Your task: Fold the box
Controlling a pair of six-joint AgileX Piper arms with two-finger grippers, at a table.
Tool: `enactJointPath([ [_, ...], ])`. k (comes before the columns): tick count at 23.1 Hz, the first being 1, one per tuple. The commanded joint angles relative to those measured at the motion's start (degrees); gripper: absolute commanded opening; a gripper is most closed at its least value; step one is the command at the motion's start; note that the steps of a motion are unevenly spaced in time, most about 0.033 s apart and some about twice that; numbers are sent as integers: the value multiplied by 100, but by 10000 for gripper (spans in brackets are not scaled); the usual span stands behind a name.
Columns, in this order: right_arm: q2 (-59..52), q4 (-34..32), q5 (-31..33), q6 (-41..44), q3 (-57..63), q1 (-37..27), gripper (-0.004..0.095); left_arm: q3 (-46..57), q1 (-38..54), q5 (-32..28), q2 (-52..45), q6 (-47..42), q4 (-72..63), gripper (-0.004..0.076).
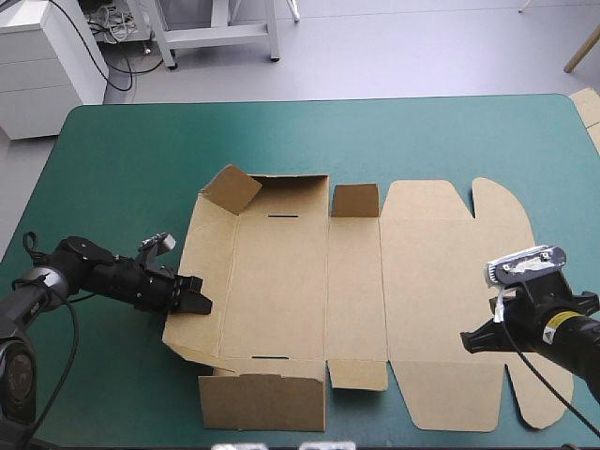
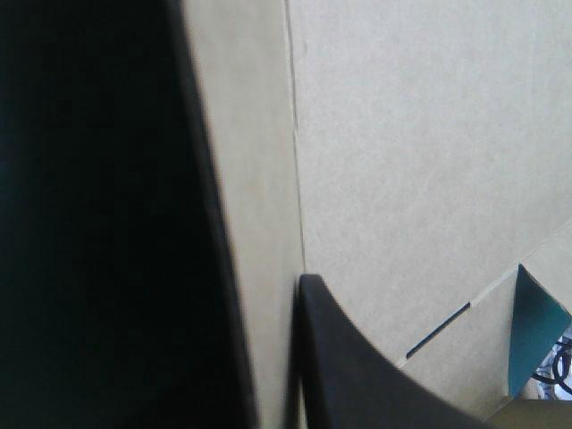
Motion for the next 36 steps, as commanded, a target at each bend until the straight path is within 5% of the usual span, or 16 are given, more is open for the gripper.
enactJointPath([
  [1,-19,-36,-288,-16,-129,-46,-20,-147,-49,-180,-144,52,-15,-8],
  [12,-19,-170,-297,-31,-163,-46,-20,-1158,-151,503,-579,129,259,-8],
  [18,-19,-344,-297,-31,-571,-46,-20,-2845,-1518,619,-619,-767,2237,-8],
  [23,-19,-444,-284,-31,-987,-46,-20,-3951,-2952,85,-619,-1547,4577,-8],
  [36,-19,-566,-361,56,-1012,-46,-20,-4040,-5205,-1125,-402,-1678,8541,-8],
])
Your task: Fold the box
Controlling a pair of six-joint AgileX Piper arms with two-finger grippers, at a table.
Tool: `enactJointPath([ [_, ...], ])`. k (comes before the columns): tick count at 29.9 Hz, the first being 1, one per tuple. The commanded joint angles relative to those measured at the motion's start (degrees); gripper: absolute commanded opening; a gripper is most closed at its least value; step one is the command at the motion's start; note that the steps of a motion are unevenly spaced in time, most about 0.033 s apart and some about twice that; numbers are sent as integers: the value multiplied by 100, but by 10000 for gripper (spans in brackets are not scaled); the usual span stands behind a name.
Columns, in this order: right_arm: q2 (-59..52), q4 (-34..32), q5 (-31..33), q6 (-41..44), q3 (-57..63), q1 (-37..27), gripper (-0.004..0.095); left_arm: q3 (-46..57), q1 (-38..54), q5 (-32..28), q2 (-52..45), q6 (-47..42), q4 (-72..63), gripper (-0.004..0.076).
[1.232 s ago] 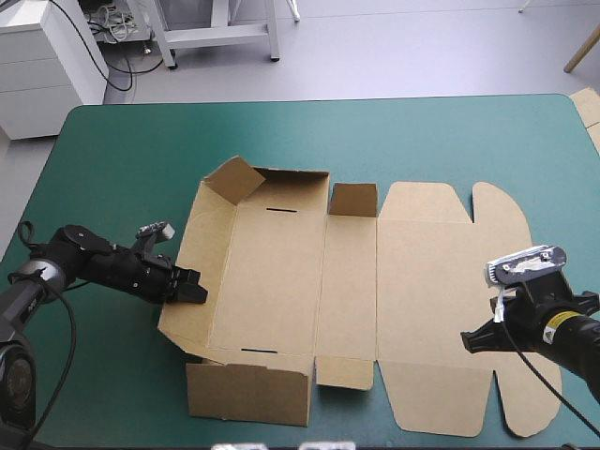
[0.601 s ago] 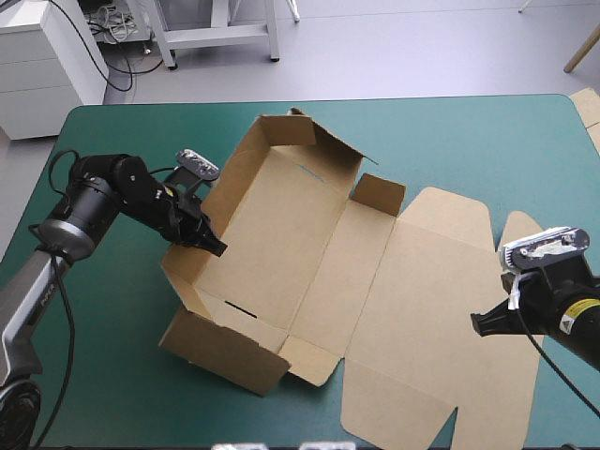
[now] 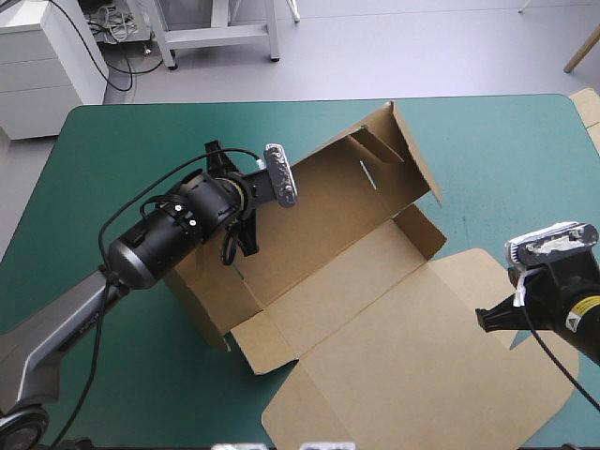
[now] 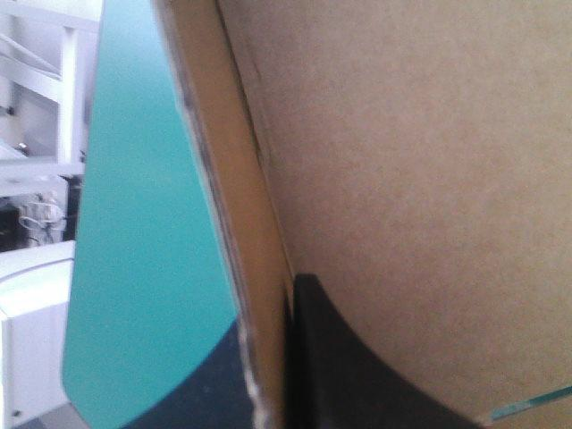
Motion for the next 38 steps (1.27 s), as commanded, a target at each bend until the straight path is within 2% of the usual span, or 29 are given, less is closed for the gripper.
enactJointPath([
  [1,-19,-117,-386,77,-200,-46,-20,-208,-274,-591,-148,73,1015,-8],
  [8,-19,-117,-517,202,-200,-46,-20,-208,-307,-1312,-94,-350,2040,-8],
  [13,-19,-117,-532,216,-200,-46,-20,-142,-307,-1382,-94,-339,1808,-8],
  [20,-19,-83,-547,303,-238,-46,-19,794,-307,-1962,-257,-378,2001,-8],
  [24,-19,-17,-560,280,-448,-46,-19,1427,-320,-2230,-432,-1315,2621,-8],
  [28,3,216,-548,261,-798,-46,5,1767,-329,-2226,-447,-1786,2671,-8],
  [31,52,389,-548,233,-1101,-46,114,2025,-395,-2327,-388,-1879,2627,-8],
  [34,129,469,-541,215,-1349,-46,293,2222,-395,-2452,-322,-2008,2627,-8],
  [38,297,446,-551,215,-1611,-46,663,2279,-395,-2415,-285,-2341,2872,-8],
])
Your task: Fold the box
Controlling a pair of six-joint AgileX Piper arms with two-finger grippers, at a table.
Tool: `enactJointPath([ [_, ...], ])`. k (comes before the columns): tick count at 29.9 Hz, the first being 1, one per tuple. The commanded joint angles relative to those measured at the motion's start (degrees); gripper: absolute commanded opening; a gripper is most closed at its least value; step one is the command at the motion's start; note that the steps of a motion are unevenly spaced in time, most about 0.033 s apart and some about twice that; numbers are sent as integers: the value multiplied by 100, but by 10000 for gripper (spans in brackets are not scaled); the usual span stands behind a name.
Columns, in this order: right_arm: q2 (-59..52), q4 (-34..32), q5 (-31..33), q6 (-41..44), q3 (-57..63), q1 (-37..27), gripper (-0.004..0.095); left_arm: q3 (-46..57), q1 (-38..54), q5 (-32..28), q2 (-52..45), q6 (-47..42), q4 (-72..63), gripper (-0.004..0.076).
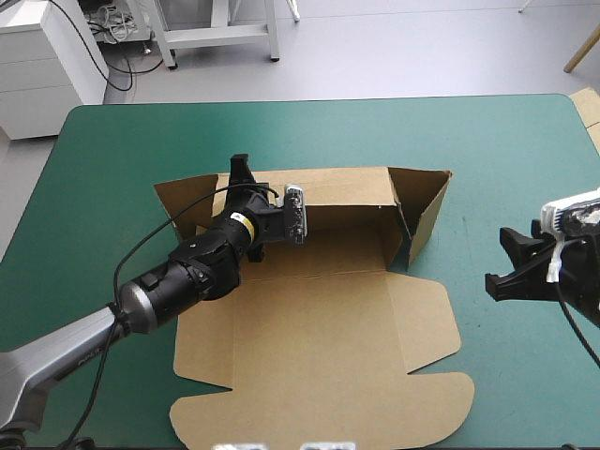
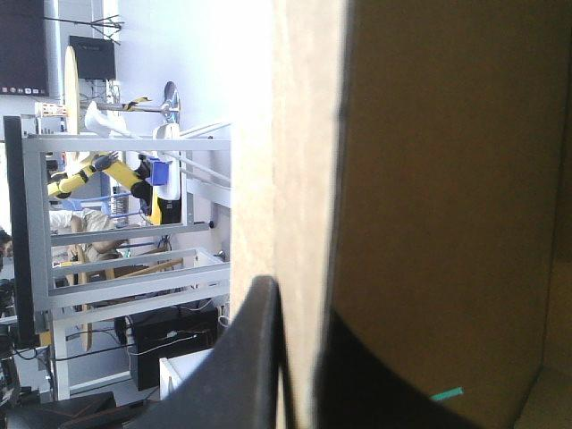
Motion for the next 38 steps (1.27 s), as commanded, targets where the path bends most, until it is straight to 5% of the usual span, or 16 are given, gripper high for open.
enactJointPath([
  [1,223,-36,-378,-42,-381,-46,749,87,-65,121,21,-341,-316,-8],
  [4,529,-92,-378,-42,-683,-46,883,87,-65,95,21,-444,-126,-8],
  [26,4278,-214,-318,-22,-4156,-81,885,87,-43,224,21,-584,-202,-8],
  [38,5962,1321,-286,-500,-4878,-1107,885,87,-43,227,21,-610,-202,-8],
])
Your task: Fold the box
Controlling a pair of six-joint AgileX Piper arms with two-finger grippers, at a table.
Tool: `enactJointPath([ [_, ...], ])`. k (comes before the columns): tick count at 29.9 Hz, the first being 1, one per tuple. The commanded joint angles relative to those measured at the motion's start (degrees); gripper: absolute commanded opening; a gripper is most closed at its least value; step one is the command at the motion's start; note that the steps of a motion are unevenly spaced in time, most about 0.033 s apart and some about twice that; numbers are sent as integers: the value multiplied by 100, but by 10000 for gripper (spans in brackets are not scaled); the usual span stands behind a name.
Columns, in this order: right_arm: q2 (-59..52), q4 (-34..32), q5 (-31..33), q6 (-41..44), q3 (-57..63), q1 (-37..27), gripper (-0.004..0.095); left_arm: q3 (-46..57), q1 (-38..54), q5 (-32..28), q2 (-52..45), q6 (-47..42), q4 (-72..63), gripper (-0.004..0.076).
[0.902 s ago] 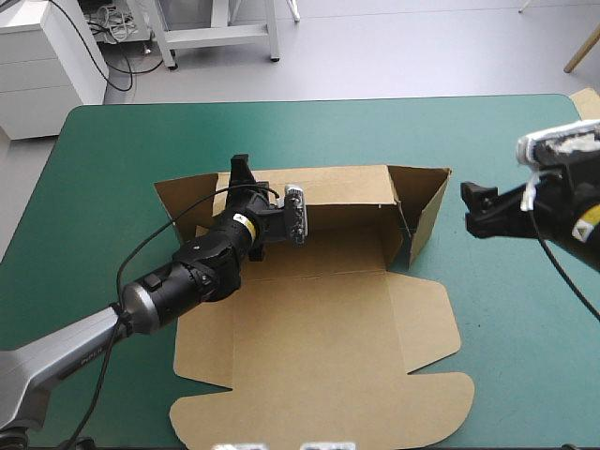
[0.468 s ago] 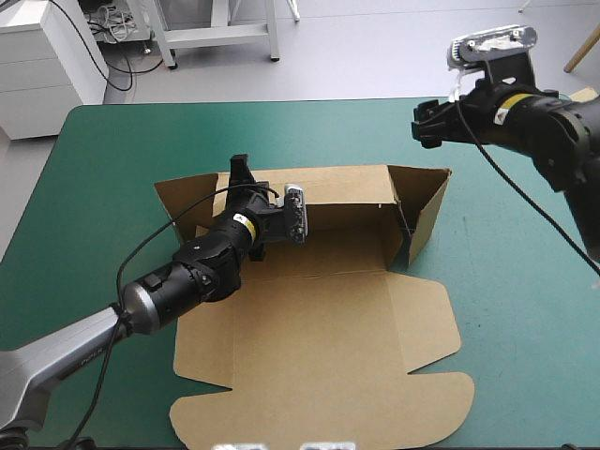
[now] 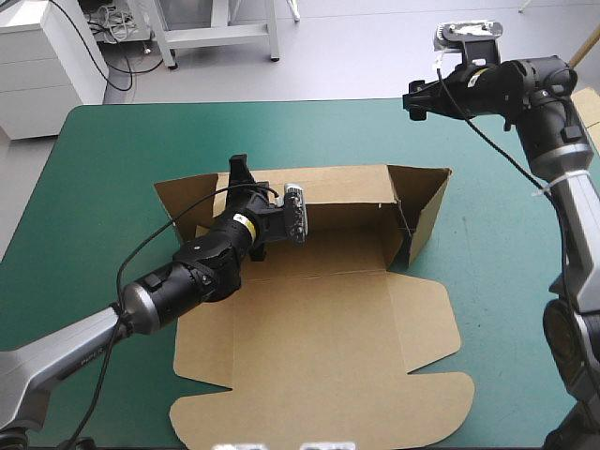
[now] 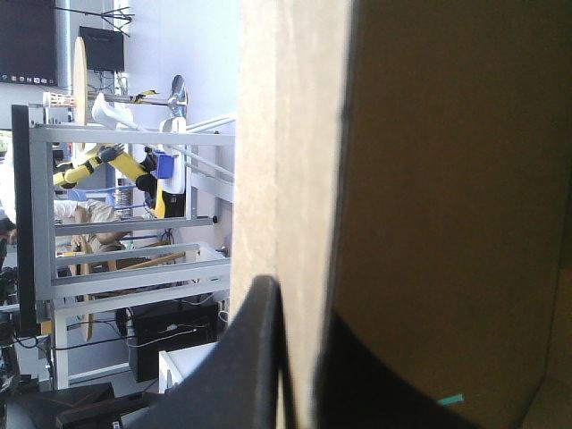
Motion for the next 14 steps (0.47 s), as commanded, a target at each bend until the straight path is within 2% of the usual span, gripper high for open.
enactJointPath([
  [1,147,348,-292,-157,-259,-190,885,44,-33,209,3,-105,-546,-8],
  [8,759,373,295,-157,-259,-220,885,44,-33,219,3,-105,-546,-8],
  [14,871,373,757,-172,-259,-220,885,44,-33,232,3,-105,-546,-8],
])
